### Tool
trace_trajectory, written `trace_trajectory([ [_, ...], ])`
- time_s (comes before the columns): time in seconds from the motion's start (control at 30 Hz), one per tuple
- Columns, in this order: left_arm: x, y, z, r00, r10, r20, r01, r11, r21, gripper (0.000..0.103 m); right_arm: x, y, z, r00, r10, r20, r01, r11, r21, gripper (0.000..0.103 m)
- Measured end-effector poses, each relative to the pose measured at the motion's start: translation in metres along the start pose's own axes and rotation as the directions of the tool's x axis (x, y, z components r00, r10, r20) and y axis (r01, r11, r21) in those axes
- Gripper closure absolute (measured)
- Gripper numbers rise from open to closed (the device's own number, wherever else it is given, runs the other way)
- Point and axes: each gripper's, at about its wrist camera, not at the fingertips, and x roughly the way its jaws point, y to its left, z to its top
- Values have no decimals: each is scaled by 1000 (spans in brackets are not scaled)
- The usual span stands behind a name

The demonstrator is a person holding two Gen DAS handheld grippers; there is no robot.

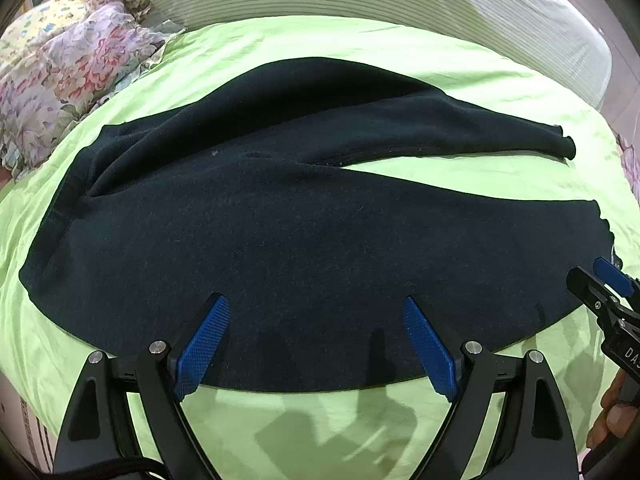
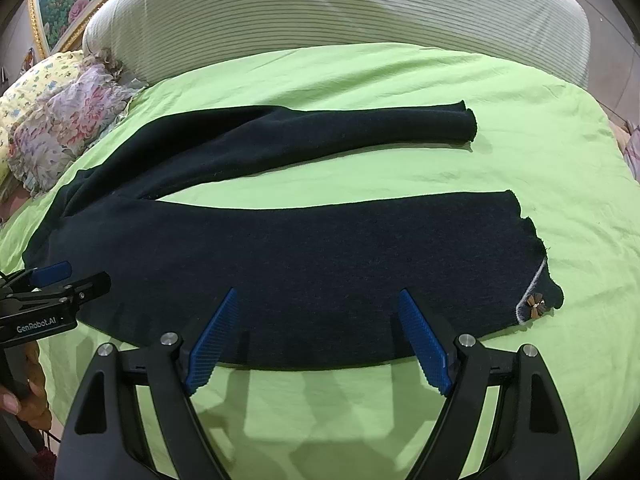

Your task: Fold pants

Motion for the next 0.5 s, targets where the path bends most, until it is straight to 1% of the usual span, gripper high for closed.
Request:
trace_trajectory([
  [0.1, -2, -1, 0, 1000, -1, 12, 0, 1000, 4, 14, -2, 1, -1, 1000, 7, 10, -7, 1000, -1, 21],
  [0.27, -8, -4, 2, 999, 6, 54, -7, 1000, 13, 14, -3, 5, -4, 999, 22, 29, -22, 1000, -5, 21],
  [0.3, -9, -4, 2, 998, 7, 59, -8, 1000, 14, 14, -4, 6, -5, 998, 35, 47, -35, 999, -2, 21],
  [0.4, -9, -5, 2, 998, 6, 60, -7, 1000, 12, 14, -3, 9, -5, 999, 33, 35, -32, 999, -12, 21],
  [0.5, -9, -4, 2, 998, 6, 63, -7, 1000, 13, 14, -4, 12, -5, 998, 38, 44, -38, 999, -19, 21],
])
